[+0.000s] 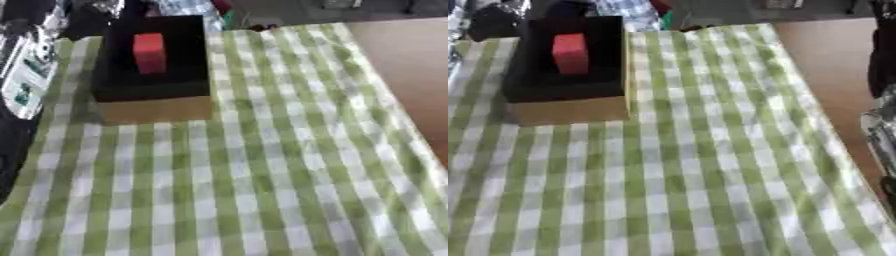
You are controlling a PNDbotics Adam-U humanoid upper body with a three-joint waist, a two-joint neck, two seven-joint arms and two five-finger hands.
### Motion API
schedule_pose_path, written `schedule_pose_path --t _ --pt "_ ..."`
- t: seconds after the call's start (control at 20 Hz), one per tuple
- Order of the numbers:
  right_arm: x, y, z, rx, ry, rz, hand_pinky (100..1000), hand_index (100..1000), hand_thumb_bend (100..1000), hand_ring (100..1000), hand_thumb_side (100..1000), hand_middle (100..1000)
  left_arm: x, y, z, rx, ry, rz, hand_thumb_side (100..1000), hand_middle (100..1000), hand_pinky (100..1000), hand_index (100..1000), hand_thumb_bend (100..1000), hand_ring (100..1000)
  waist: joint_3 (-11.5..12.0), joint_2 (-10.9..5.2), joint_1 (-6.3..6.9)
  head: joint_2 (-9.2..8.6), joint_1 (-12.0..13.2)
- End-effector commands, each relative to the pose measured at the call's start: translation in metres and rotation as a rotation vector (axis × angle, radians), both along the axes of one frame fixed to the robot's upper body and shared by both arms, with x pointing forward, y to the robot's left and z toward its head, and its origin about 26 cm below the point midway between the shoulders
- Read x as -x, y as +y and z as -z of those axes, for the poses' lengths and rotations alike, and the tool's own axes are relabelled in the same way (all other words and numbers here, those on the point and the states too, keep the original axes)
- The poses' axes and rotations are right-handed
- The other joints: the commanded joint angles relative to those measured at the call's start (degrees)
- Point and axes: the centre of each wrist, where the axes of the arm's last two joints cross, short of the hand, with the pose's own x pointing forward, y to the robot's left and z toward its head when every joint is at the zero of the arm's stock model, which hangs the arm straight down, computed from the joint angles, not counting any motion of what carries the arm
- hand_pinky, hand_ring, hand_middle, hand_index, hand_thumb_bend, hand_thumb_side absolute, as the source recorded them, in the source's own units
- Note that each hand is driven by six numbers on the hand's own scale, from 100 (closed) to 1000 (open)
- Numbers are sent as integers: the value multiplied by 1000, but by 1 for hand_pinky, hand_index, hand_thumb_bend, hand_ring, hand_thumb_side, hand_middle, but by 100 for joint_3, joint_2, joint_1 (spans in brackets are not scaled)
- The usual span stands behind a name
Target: Pick up objects on the table and place them in the box.
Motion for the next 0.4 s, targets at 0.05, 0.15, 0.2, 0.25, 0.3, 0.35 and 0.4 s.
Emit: schedule_pose_path --t 0.05,0.15,0.2,0.25,0.3,0.35,0.4 --pt "5 -4 -12 20 -40 12 770 821 100 685 634 533 36 7 -31 0 -104 85 830 600 810 762 231 740 37 -153 58 44 -52" --pt "5 -4 -14 22 -47 8 770 821 100 686 632 534 55 8 -34 14 -124 137 833 580 792 745 203 720 73 -174 46 54 -52" --pt "5 -4 -15 24 -52 6 770 821 100 686 635 534 65 9 -33 27 -135 168 867 576 786 742 194 713 92 -189 41 63 -46" --pt "5 -3 -16 25 -56 4 770 821 100 686 631 535 73 10 -33 42 -143 195 832 570 779 740 172 706 108 -202 37 72 -39" --pt "5 -3 -17 27 -59 3 770 821 100 687 630 536 82 11 -30 59 -149 222 830 568 776 740 154 702 129 -217 33 82 -30" --pt "5 -3 -17 29 -61 1 770 821 100 687 630 536 89 12 -28 74 -152 246 827 563 772 739 128 697 144 -229 31 89 -16" --pt "5 -3 -19 32 -65 -2 770 821 100 688 629 537 97 13 -25 85 -157 269 828 562 771 741 113 695 165 -243 26 99 0"
